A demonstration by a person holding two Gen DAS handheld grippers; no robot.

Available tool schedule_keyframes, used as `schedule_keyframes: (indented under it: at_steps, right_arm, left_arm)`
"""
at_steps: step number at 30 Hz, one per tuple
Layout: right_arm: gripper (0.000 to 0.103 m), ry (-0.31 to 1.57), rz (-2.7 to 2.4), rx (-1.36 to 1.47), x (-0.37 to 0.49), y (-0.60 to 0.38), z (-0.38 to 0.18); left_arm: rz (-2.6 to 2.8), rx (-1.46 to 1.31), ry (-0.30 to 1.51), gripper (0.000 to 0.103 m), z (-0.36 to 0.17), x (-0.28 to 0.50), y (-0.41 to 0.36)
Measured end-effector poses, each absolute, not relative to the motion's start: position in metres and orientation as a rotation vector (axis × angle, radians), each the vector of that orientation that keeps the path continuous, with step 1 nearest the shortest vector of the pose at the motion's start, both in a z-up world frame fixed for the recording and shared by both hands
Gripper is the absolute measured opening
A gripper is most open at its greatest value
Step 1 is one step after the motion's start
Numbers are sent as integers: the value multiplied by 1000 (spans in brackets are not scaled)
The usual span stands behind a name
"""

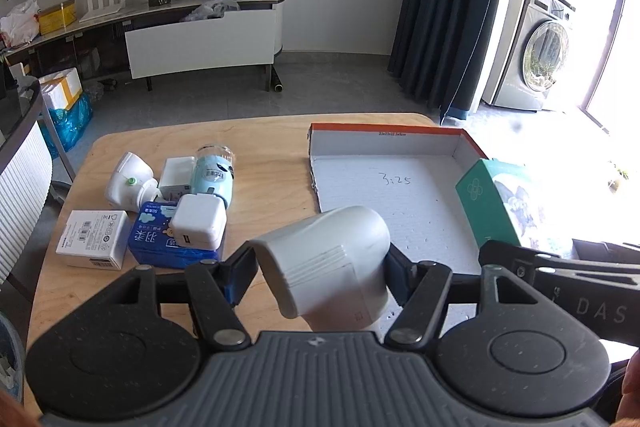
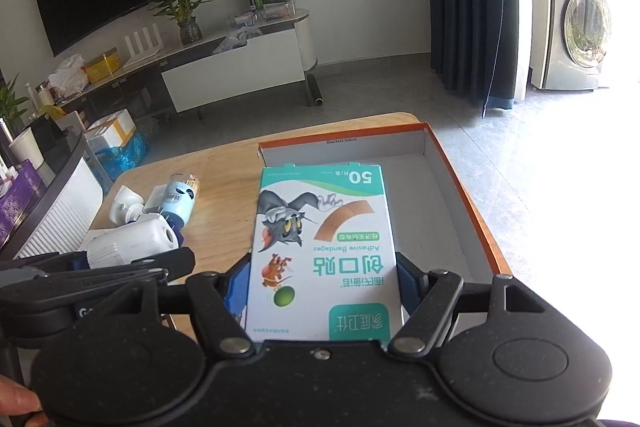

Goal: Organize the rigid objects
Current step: 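Carry the adapter and teal box into the orange-rimmed box while the right tool releases the teal box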

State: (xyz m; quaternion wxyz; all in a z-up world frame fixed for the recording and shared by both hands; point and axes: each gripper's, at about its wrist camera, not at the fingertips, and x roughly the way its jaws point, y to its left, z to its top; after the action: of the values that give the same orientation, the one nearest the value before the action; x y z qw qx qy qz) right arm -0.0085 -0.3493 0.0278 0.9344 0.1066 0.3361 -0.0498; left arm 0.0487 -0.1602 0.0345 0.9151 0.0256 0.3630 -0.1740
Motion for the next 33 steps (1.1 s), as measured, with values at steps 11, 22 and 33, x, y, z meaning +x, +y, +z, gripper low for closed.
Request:
schedule_keyframes:
  at_steps: [11,22,33]
  right_arm:
    - [84,672,-117,232,-7,-365,23]
    - [84,673,-133,232,-4,-372,21]
    - [84,672,-148,225,8,-385,23]
  left_arm:
    - [-370,57,745,67,36,52,-180]
    - [-379,60,744,67,36,57,-192]
    - [-394,66,745,67,37,65,-204]
